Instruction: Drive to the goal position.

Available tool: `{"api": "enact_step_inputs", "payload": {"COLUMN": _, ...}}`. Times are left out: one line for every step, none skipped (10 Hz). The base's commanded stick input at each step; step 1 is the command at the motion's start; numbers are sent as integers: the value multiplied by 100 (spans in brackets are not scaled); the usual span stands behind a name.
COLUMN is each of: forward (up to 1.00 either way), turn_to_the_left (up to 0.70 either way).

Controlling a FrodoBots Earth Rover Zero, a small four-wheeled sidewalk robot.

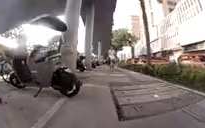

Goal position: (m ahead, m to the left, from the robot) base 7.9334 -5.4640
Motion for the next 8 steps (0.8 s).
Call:
{"api": "enact_step_inputs", "payload": {"forward": 70, "turn_to_the_left": 0}}
{"api": "enact_step_inputs", "payload": {"forward": 70, "turn_to_the_left": 0}}
{"api": "enact_step_inputs", "payload": {"forward": 70, "turn_to_the_left": 0}}
{"api": "enact_step_inputs", "payload": {"forward": 70, "turn_to_the_left": 0}}
{"api": "enact_step_inputs", "payload": {"forward": 70, "turn_to_the_left": 0}}
{"api": "enact_step_inputs", "payload": {"forward": 70, "turn_to_the_left": 0}}
{"api": "enact_step_inputs", "payload": {"forward": 70, "turn_to_the_left": 0}}
{"api": "enact_step_inputs", "payload": {"forward": 70, "turn_to_the_left": 0}}
